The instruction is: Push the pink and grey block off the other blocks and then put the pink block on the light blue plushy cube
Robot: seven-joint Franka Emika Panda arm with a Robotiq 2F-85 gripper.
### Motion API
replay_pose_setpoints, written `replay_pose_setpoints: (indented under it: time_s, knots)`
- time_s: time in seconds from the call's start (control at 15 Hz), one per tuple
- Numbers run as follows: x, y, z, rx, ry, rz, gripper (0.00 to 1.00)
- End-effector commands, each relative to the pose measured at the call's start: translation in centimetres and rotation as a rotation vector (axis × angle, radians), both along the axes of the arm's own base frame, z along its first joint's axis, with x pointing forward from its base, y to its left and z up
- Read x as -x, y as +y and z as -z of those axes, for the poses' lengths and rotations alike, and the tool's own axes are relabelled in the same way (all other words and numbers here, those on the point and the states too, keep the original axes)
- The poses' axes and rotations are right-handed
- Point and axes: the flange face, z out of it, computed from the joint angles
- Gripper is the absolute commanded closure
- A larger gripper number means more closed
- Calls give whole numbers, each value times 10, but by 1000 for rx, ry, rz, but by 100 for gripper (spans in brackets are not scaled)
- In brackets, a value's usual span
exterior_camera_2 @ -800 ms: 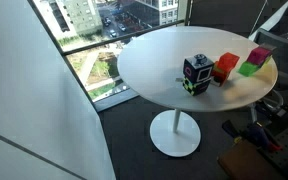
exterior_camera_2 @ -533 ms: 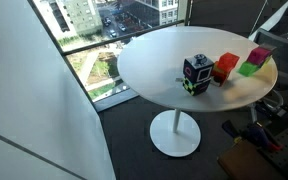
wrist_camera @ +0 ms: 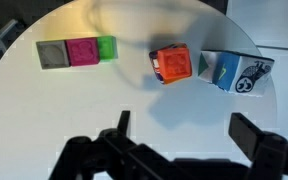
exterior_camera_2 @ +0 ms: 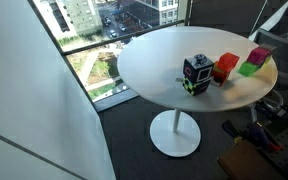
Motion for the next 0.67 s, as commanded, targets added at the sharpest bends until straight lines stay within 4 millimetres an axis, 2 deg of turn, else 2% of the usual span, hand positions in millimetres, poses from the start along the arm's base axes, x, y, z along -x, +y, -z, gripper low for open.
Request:
replay_pose_setpoints:
  time_s: [0.0,0.6]
  knots:
    - [0,0,0,0,1,0,0]
    - [5,3,10,20,27,-12,0]
